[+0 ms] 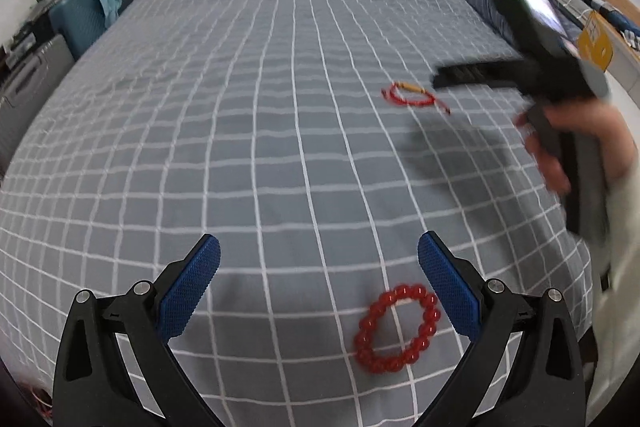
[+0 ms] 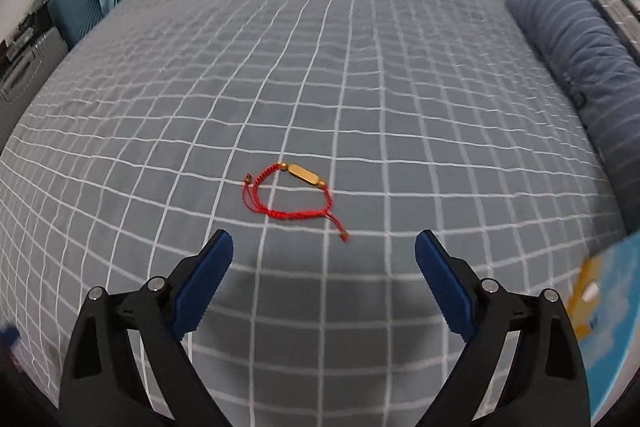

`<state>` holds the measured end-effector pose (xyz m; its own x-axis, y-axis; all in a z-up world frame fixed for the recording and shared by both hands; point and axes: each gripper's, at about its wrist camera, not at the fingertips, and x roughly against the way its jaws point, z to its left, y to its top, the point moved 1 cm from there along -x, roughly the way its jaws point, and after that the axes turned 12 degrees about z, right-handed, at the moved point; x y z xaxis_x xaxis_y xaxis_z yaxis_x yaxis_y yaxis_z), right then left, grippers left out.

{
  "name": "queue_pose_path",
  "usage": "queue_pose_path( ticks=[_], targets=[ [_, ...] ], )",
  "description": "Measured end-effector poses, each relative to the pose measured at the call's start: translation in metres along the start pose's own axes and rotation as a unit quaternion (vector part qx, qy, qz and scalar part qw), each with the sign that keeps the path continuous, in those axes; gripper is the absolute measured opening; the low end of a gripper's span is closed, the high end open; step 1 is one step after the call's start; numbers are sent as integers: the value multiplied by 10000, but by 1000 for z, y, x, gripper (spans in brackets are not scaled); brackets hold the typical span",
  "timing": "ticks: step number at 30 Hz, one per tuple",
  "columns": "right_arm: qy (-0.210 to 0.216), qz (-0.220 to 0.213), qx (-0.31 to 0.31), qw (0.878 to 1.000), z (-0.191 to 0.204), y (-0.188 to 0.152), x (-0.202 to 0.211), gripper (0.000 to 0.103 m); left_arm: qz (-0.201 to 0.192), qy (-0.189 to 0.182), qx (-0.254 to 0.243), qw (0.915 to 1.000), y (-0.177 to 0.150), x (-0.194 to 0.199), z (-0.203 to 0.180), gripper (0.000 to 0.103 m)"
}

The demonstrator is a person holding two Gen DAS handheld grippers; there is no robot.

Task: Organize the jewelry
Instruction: 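Move both open tools back over the remaining bracelets on the bed, then grasp the red bead bracelet with the left tool while the right tool grasps the second red string bracelet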

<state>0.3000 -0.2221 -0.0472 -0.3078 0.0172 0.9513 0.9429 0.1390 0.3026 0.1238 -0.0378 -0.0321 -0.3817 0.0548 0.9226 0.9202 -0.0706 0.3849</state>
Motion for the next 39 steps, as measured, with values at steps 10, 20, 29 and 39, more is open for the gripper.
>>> queue_pose_path(
  ticks=[10,20,29,39],
  targets=[
    [46,586,66,9982,21,45,-53,89,366,-159,-58,9992,-25,-31,-14,97],
    [-33,849,-46,9964,28,59,-85,89,478,-279,-250,9982,-45,-41,-44,97],
    [111,890,-121,9959,24,59,-88,75,560,-150,-357,9977,-49,-54,-52,94],
    [200,957,-170,9951,19,55,-82,43,745,-366,-327,9960,-60,-47,-57,40]
  ],
)
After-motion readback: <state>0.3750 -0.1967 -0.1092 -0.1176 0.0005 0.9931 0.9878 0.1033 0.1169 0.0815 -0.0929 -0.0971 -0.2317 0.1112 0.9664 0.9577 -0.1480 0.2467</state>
